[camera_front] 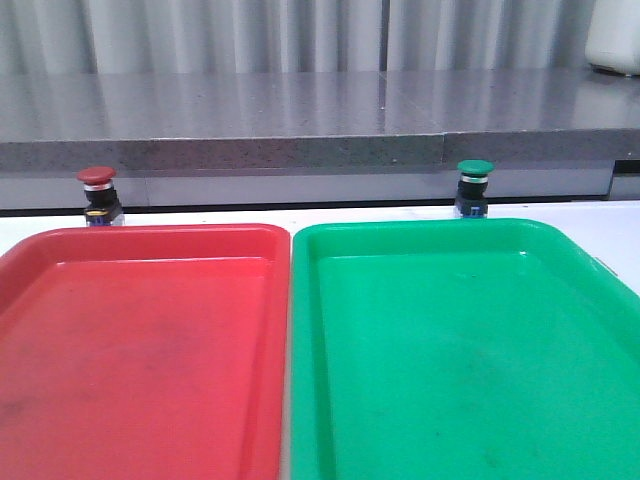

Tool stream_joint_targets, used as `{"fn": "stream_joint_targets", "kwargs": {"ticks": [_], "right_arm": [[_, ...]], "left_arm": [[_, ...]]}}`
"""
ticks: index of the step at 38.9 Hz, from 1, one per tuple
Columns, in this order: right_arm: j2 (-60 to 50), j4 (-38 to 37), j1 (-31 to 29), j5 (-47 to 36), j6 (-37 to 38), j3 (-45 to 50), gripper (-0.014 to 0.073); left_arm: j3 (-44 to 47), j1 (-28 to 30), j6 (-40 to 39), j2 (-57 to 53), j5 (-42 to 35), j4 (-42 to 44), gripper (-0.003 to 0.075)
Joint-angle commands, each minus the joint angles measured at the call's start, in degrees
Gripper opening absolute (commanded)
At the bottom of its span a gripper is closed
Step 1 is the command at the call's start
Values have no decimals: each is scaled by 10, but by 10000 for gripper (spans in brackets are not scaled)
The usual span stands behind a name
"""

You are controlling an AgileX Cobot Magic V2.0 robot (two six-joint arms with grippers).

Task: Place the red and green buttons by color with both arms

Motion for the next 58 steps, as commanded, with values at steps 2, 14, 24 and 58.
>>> {"fn": "stream_joint_targets", "kwargs": {"ticks": [2, 14, 24, 58], "right_arm": [[-10, 1, 1, -46, -4, -6, -59], [-10, 1, 1, -46, -4, -6, -59], [-10, 1, 1, -46, -4, -6, -59], [11, 2, 1, -42, -2, -171, -57]], "left_arm": [[13, 1, -6, -8, -45, -4, -20], [13, 1, -6, -8, -45, -4, -20], [13, 1, -6, -8, -45, -4, -20], [-159, 1, -6, 29, -103, 25, -20]]}}
